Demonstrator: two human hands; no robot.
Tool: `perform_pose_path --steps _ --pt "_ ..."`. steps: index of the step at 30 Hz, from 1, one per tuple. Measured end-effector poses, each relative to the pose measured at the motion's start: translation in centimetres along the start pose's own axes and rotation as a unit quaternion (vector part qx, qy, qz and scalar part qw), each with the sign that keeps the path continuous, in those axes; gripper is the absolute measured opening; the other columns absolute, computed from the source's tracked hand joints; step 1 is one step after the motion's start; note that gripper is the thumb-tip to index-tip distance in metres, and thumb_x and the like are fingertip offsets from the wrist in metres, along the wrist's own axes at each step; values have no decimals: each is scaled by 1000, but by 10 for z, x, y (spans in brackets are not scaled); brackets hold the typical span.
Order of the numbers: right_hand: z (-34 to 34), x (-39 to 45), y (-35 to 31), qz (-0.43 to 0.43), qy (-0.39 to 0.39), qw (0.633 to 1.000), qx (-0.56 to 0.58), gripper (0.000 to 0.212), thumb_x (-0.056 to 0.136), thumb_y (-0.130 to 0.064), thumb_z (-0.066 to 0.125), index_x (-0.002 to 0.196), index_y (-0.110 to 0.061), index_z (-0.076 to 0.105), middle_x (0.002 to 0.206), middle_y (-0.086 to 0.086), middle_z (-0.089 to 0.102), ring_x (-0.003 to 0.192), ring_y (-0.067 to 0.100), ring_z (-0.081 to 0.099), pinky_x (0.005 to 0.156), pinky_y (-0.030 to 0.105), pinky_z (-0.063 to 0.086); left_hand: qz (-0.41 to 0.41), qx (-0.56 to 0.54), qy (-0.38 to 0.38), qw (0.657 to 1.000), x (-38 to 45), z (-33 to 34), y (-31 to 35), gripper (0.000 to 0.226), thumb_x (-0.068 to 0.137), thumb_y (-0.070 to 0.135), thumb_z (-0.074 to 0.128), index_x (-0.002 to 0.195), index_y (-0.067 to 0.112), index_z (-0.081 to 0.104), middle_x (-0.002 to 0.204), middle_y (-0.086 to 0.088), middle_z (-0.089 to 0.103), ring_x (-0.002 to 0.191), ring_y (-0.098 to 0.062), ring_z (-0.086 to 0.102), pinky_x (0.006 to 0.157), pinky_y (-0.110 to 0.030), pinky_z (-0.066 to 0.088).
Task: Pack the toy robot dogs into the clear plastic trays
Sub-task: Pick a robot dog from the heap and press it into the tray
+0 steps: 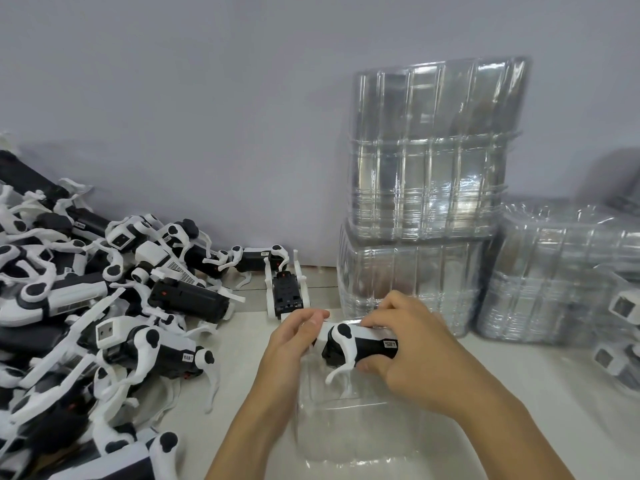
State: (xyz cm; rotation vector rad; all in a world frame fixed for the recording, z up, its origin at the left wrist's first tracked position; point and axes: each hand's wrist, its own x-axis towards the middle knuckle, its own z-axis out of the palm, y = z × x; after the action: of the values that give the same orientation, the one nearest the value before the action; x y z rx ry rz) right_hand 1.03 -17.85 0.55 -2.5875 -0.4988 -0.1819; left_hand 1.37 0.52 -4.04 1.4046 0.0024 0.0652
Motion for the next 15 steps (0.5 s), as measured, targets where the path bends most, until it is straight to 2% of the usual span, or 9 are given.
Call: perform_pose_path --steps 3,7,12,15 --pt "0 0 -4 -23 2 999 29 22 84 -38 76 101 -35 63 97 -19 47 97 3 44 86 24 42 1 -9 -6 1000 1 1 0 34 82 48 63 103 24 74 118 -10 71 120 -34 61 111 -60 39" --pt "5 1 -9 -42 4 998 38 27 89 -26 67 101 -45 51 99 -25 47 101 0 37 85 21 36 10 -7 -13 1000 1 0 0 32 80 48 64 103 27 74 117 -6 71 119 -31 62 109 -58 41" --pt "6 3 -7 -35 1 998 60 30 89 -23 68 110 -43 58 101 -26 49 102 -7 36 83 17 34 -1 -15 -16 1000 0 -1 -1 43 76 50 68 108 22 71 119 -15 68 121 -41 58 110 -64 38" --pt "7 3 -8 -35 0 998 55 29 90 -23 68 113 -40 61 99 -25 47 99 -3 37 92 25 34 -2 2 -14 1000 1 -3 -1 34 80 42 65 106 23 73 118 -15 69 118 -39 60 108 -63 40"
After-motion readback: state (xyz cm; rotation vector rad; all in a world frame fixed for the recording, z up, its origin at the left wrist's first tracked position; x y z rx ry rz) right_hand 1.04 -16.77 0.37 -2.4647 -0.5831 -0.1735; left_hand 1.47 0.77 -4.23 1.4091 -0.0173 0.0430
